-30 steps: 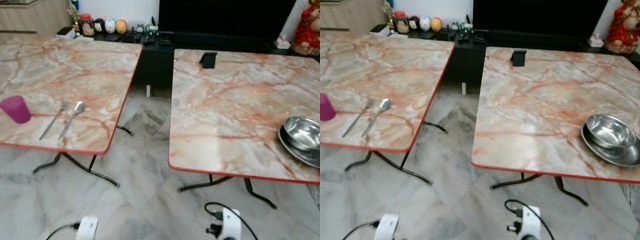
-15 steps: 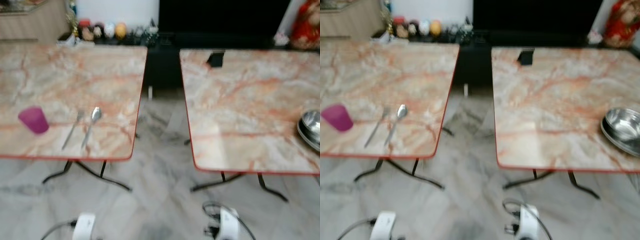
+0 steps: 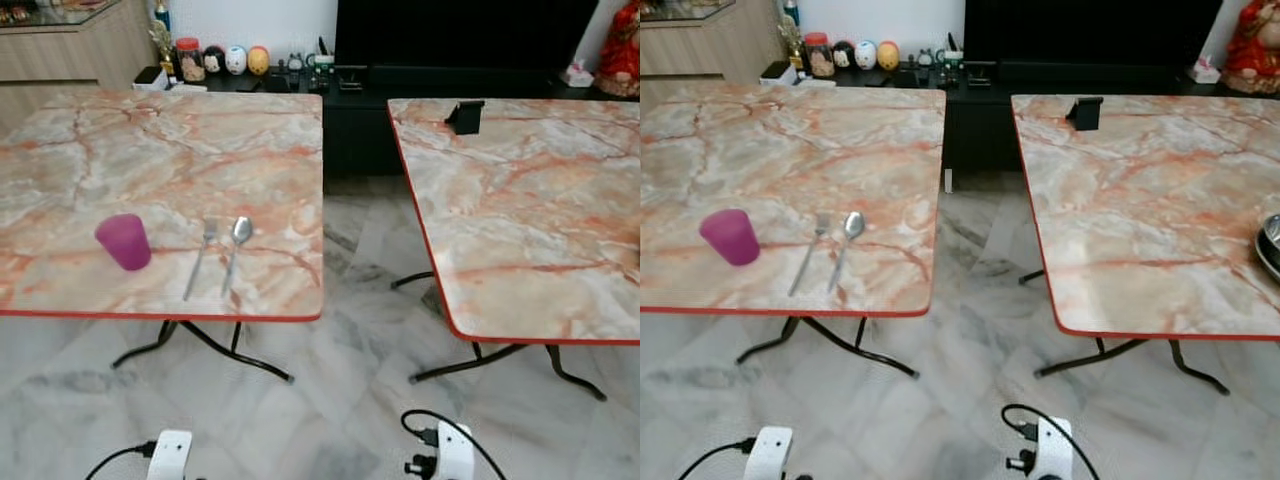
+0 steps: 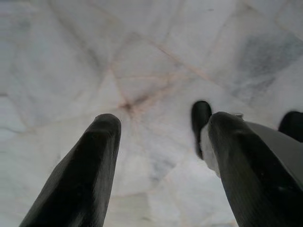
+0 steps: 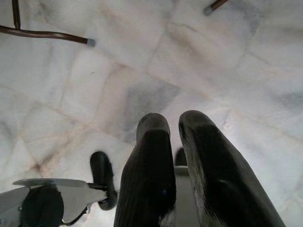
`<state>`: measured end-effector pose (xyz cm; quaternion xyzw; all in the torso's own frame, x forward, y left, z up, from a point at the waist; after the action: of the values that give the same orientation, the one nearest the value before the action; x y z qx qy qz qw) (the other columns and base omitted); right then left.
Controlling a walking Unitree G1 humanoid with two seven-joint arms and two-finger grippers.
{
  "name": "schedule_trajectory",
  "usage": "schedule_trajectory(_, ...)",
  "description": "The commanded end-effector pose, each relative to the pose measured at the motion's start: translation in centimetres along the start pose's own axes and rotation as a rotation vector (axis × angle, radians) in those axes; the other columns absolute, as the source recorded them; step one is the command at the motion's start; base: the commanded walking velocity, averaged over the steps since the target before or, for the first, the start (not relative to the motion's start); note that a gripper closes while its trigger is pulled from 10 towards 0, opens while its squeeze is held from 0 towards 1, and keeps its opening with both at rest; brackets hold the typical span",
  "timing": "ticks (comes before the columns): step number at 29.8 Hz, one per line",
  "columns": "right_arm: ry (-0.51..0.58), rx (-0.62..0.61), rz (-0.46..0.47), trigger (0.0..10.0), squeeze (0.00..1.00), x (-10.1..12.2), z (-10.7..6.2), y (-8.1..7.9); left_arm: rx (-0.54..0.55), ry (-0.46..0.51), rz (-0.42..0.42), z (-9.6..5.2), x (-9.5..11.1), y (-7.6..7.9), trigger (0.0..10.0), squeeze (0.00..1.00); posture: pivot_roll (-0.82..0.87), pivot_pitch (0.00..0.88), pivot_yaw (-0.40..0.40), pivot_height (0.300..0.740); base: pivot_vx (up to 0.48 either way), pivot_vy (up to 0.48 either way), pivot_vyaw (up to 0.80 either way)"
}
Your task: Setting the table
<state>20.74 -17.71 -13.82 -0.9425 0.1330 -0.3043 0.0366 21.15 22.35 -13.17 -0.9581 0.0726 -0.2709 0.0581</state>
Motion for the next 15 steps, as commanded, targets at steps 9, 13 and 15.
schedule_trajectory(9, -0.014, -0.017, -0.014, 10.0, 0.00, -0.52, -0.16, 0.74, -0.005, -0.015, 0.009, 0.00, -0.30, 0.15, 10.0, 0.00, 0.01, 0.000, 0.000, 0.740, 0.000, 0.325, 0.00)
schedule_trajectory(13, -0.012, -0.016, -0.018, 10.0, 0.00, -0.47, -0.15, 0.71, -0.005, -0.015, 0.007, 0.00, -0.28, 0.17, 10.0, 0.00, 0.01, 0.000, -0.001, 0.740, 0.000, 0.323, 0.00)
schedule_trajectory(15, -0.012, -0.015, -0.020, 10.0, 0.00, -0.46, -0.15, 0.70, -0.005, -0.015, 0.007, 0.01, -0.28, 0.17, 10.0, 0.00, 0.01, 0.000, -0.001, 0.740, 0.000, 0.326, 0.00)
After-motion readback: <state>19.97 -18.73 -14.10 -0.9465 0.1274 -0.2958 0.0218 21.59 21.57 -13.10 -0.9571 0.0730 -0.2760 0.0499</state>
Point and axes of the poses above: a point about 5 cm out from each wrist's last joint towards the gripper, its own z axis pointing out of the wrist towards the gripper, its own x axis along the axis of the wrist's last joint, y = z × x, the point moved 6 cm from there along z, pointing out of the wrist towards the gripper, and after that the axes turned 6 degrees about z, right-handed, at the moved point
